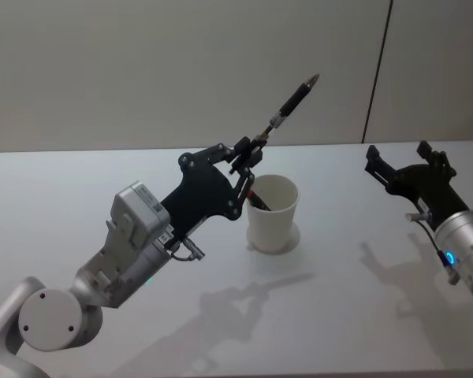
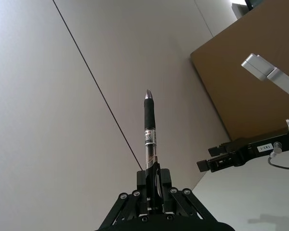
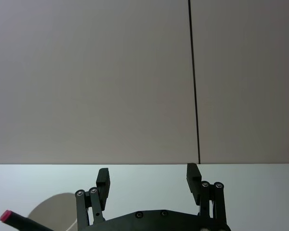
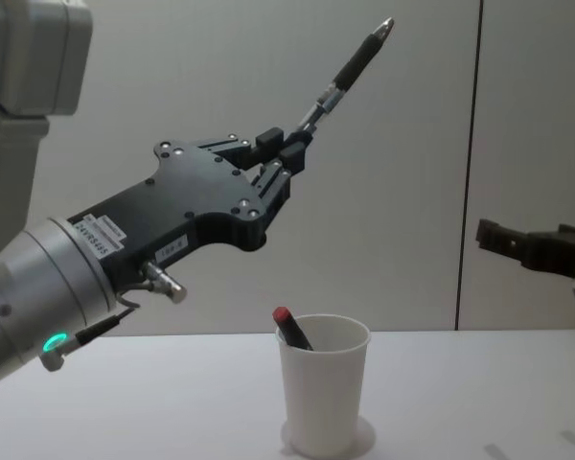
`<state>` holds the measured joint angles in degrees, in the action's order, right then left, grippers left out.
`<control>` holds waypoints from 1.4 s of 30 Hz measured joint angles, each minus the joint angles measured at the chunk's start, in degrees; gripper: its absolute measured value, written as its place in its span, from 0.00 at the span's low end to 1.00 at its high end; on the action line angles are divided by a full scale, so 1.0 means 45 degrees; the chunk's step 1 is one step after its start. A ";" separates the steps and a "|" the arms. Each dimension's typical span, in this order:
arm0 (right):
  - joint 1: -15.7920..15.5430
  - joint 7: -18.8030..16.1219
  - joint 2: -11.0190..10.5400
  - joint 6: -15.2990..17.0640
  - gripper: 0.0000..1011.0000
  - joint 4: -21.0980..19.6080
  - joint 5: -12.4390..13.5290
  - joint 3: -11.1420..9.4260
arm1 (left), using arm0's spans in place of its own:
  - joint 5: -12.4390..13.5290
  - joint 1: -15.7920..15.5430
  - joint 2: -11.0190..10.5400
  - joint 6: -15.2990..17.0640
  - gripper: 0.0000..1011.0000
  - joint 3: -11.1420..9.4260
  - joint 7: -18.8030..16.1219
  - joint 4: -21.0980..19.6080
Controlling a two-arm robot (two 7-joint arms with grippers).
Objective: Place the pen into the pen holder.
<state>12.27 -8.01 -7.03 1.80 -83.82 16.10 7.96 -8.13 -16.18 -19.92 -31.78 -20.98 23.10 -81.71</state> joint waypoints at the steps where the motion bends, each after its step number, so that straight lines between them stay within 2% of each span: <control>1: -0.0010 -0.0116 -0.0019 -0.0007 0.99 -0.0020 0.0042 -0.0010 | -0.0009 -0.0004 0.0002 -0.0020 0.18 -0.0001 0.0024 0.0012; 18: -0.0307 -0.2863 -0.0441 -0.0192 0.99 -0.0641 0.1140 -0.0125 | -0.0087 -0.0076 0.0032 -0.0226 0.18 -0.0010 0.0300 0.0170; 31: -0.0517 -0.5327 -0.0717 -0.0051 0.99 -0.1462 0.2516 -0.0092 | -0.0109 -0.0089 0.0043 -0.0272 0.18 -0.0008 0.0361 0.0203; 42: -0.0424 -0.6472 -0.0661 0.0118 0.99 -0.1924 0.3318 0.0118 | -0.0112 -0.0098 0.0044 -0.0286 0.18 -0.0008 0.0376 0.0218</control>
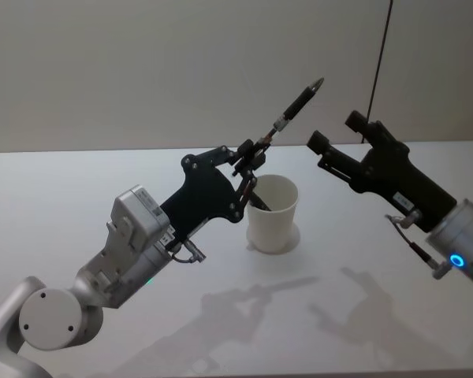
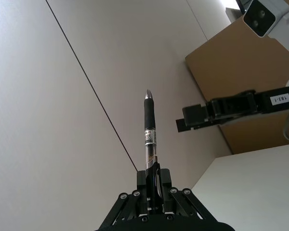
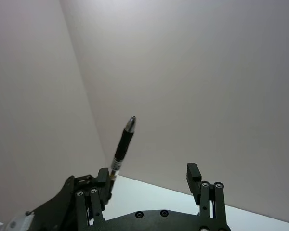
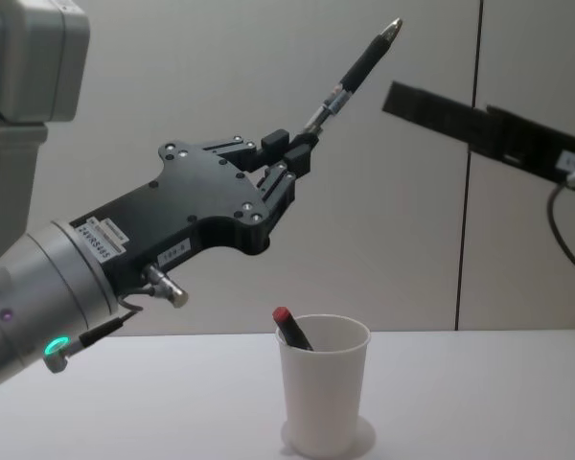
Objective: Place the pen into the pen holder.
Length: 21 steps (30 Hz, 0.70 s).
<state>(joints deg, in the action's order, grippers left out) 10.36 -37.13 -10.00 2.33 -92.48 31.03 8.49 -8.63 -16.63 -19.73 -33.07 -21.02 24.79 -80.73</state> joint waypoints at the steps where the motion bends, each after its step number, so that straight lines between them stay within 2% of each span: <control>1: 0.0018 -0.0042 0.0014 0.0014 0.99 -0.0012 0.0035 0.0015 | 0.0000 0.0001 -0.0001 -0.0001 0.18 0.0000 0.0002 0.0001; 21: 0.0661 -0.0298 0.0358 0.0666 0.99 0.0368 0.0904 0.0398 | 0.0001 0.0000 0.0000 -0.0006 0.18 0.0000 0.0009 0.0001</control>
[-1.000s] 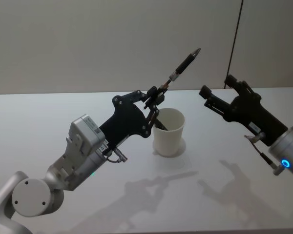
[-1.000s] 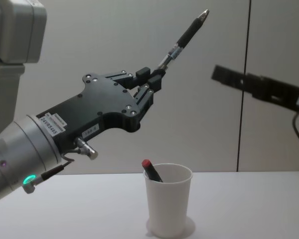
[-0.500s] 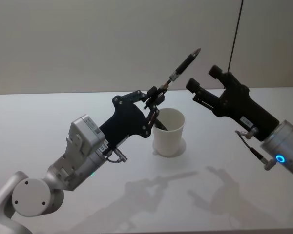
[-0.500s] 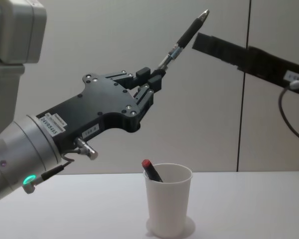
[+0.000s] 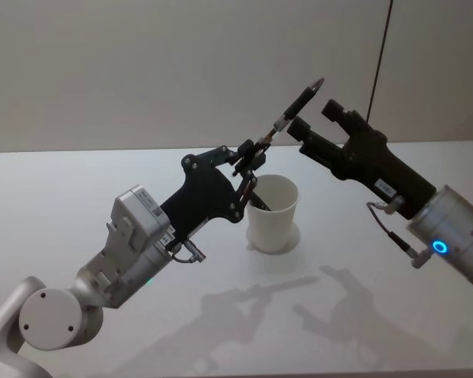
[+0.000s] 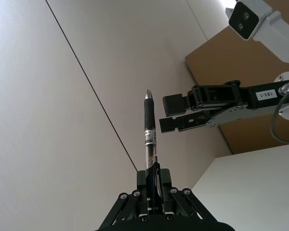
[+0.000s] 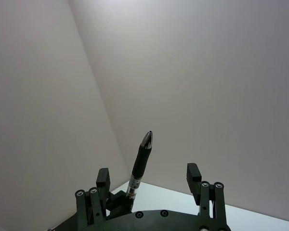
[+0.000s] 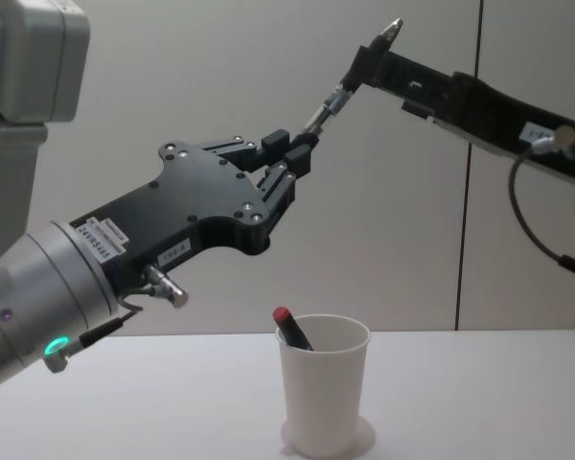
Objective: Place the pen into the pen holder.
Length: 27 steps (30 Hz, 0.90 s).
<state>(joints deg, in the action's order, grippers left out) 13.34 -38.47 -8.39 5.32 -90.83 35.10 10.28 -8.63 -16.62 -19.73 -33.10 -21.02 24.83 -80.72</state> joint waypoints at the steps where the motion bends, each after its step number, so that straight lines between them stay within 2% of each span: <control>1: 0.0028 0.0008 0.0015 0.0030 0.99 0.0034 0.0038 0.0009 | 0.0000 0.0000 -0.0001 0.0000 0.18 0.0000 0.0000 0.0000; 7: 0.0244 0.0111 0.0131 0.0273 0.99 0.0291 0.0373 0.0089 | 0.0000 0.0001 0.0000 0.0001 0.18 -0.0001 -0.0002 0.0000; 10: 0.0322 0.0149 0.0176 0.0361 0.95 0.0388 0.0502 0.0120 | 0.0001 0.0001 -0.0001 0.0001 0.18 -0.0001 -0.0002 0.0000; 13: 0.0444 0.0185 0.0244 0.0520 0.85 0.0547 0.0723 0.0172 | 0.0001 0.0001 0.0000 0.0001 0.18 -0.0001 -0.0002 0.0000; 16: 0.0505 0.0194 0.0276 0.0599 0.81 0.0627 0.0846 0.0204 | 0.0000 0.0001 0.0000 0.0001 0.18 -0.0001 -0.0002 -0.0001; 17: 0.0539 0.0196 0.0296 0.0639 0.75 0.0667 0.0916 0.0222 | 0.0001 0.0001 0.0000 0.0001 0.18 -0.0001 -0.0002 0.0000; 19: 0.0578 0.0196 0.0314 0.0678 0.72 0.0706 0.0982 0.0246 | 0.0001 0.0001 0.0000 0.0001 0.18 -0.0001 -0.0002 -0.0001; 20: 0.0606 0.0196 0.0329 0.0716 0.66 0.0733 0.1044 0.0266 | 0.0001 0.0001 -0.0001 0.0002 0.18 -0.0001 -0.0002 0.0000; 21: 0.0618 0.0195 0.0334 0.0729 0.66 0.0748 0.1070 0.0275 | 0.0001 0.0001 -0.0001 0.0002 0.18 0.0000 -0.0002 0.0000; 22: 0.0644 0.0189 0.0346 0.0754 0.60 0.0771 0.1121 0.0298 | 0.0001 0.0001 0.0000 0.0001 0.18 -0.0001 -0.0002 -0.0001; 27: 0.0703 0.0148 0.0366 0.0824 0.44 0.0814 0.1277 0.0351 | 0.0001 0.0001 0.0000 0.0001 0.18 -0.0001 -0.0002 -0.0001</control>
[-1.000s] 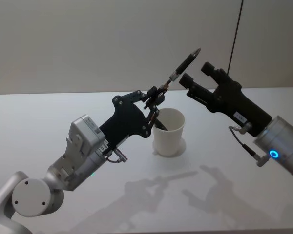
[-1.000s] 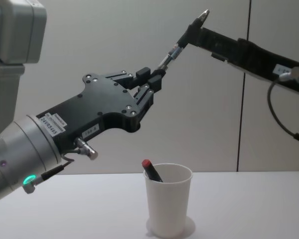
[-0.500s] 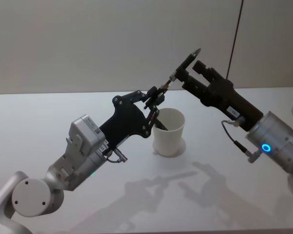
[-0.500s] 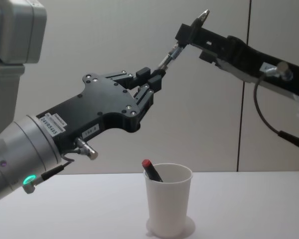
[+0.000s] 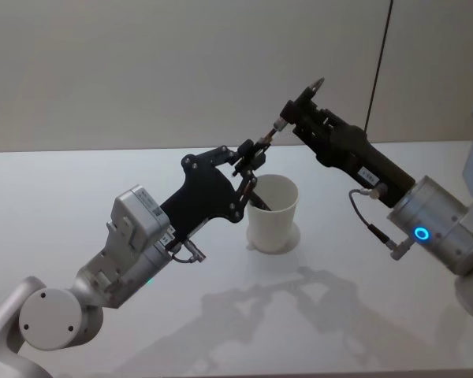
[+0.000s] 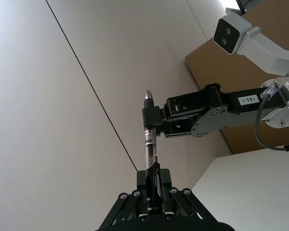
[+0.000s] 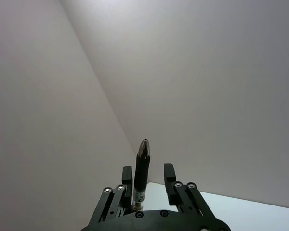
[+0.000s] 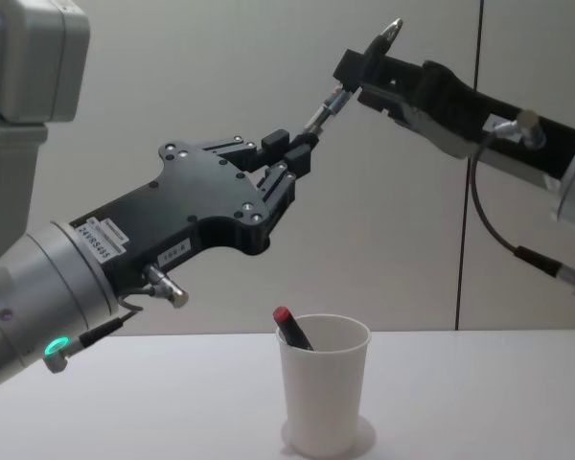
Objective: Place the pen into the pen holder.
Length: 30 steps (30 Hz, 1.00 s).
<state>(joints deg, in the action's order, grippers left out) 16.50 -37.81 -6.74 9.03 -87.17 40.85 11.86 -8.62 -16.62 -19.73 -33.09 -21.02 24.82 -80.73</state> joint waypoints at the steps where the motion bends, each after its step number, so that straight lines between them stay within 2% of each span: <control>1: 0.0010 -0.0011 0.0002 0.0009 0.44 0.0002 0.0032 0.0007 | -0.0001 0.0000 -0.0001 0.0000 0.18 0.0000 0.0000 0.0000; 2: 0.0018 -0.0020 0.0002 0.0015 0.38 0.0005 0.0059 0.0012 | -0.0001 0.0000 0.0000 0.0001 0.18 0.0000 0.0000 0.0000; 7: 0.0055 -0.0098 0.0000 0.0054 0.21 0.0008 0.0258 0.0075 | 0.0000 0.0000 -0.0001 0.0001 0.18 0.0000 0.0000 0.0000; 8: 0.0057 -0.0107 -0.0001 0.0057 0.21 0.0006 0.0278 0.0081 | 0.0000 0.0000 -0.0001 0.0001 0.18 0.0000 0.0000 0.0000; 9: 0.0057 -0.0107 -0.0001 0.0057 0.16 0.0006 0.0278 0.0081 | 0.0000 0.0000 -0.0001 0.0001 0.18 0.0000 0.0000 0.0000; 11: 0.0068 -0.0155 -0.0009 0.0067 0.13 -0.0016 0.0363 0.0114 | 0.0000 0.0000 -0.0001 0.0002 0.18 0.0000 0.0000 0.0000; 25: 0.0091 -0.0115 -0.0078 0.0058 0.12 -0.0118 0.0635 0.0210 | -0.0020 0.0001 -0.0001 -0.0019 0.18 0.0000 0.0000 -0.0006; 30: 0.0104 -0.0044 -0.0106 -0.0003 0.12 -0.0190 0.0760 0.0226 | 0.0000 0.0003 -0.0004 0.0000 0.33 0.0001 0.0001 0.0001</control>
<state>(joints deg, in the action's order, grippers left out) 16.97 -38.01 -7.22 9.02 -88.02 44.27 12.88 -8.62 -16.61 -19.75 -33.09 -21.01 24.82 -80.72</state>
